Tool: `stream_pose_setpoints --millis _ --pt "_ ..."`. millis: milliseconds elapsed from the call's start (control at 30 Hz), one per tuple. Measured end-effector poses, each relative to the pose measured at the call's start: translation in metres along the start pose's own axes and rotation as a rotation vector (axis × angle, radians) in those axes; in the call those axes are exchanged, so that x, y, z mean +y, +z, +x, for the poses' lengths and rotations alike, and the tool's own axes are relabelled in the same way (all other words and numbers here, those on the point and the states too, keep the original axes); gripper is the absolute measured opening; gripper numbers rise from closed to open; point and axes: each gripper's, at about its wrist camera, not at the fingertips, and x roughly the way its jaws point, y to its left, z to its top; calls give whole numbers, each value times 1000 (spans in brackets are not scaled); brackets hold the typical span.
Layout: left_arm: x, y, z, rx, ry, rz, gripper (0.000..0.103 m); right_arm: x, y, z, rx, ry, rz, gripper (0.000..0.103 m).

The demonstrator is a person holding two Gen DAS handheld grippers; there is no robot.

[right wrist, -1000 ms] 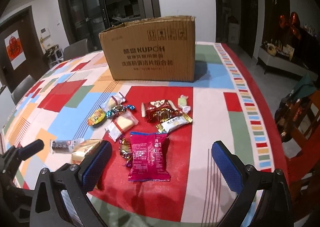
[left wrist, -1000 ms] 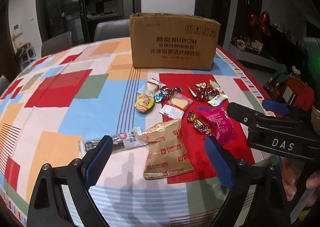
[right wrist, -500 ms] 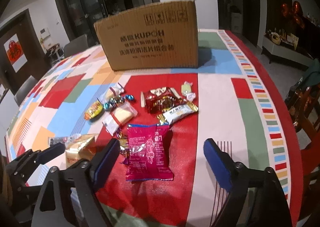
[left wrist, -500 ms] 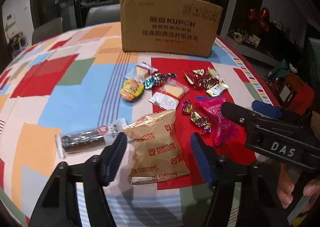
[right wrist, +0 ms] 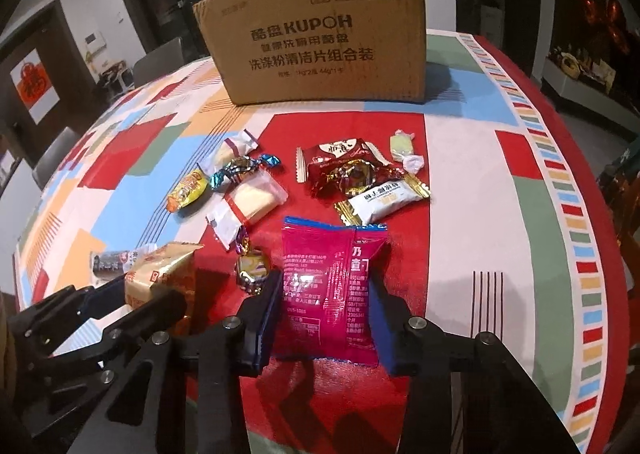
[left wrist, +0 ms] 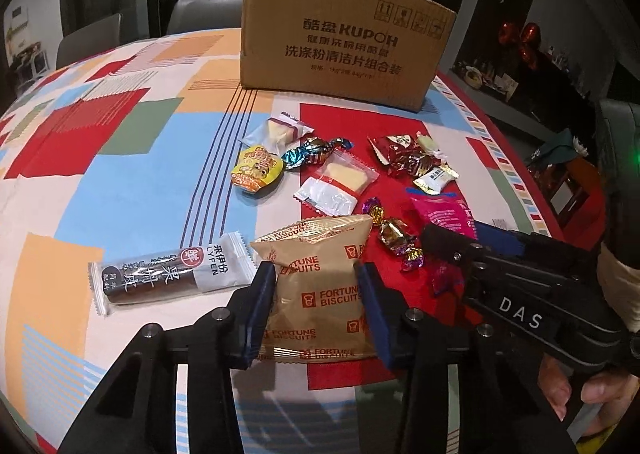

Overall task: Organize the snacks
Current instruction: 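Reach the left tool to the Fortune Biscuits packet while the right tool reaches the pink bag, then close the left tool on the biscuit packet while the right tool grips the pink bag, then carry both packets into the cardboard box and open both tools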

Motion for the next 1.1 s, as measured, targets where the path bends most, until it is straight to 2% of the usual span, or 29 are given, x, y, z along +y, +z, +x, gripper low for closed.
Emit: stream_pose_setpoints --millis 233,433,633,1100 --pt "-1 6 -18 -50 -13 17 43 6 1 -15 -38 -9 -10 39" --pt "3 23 -42 -99 -48 27 43 12 12 -45 -104 -14 -20 39" --pt "4 56 -68 -159 -70 54 43 14 34 -76 -172 -5 -19 39" --pt "-11 157 -112 -281 -81 188 43 21 122 -122 -293 -3 -47 39"
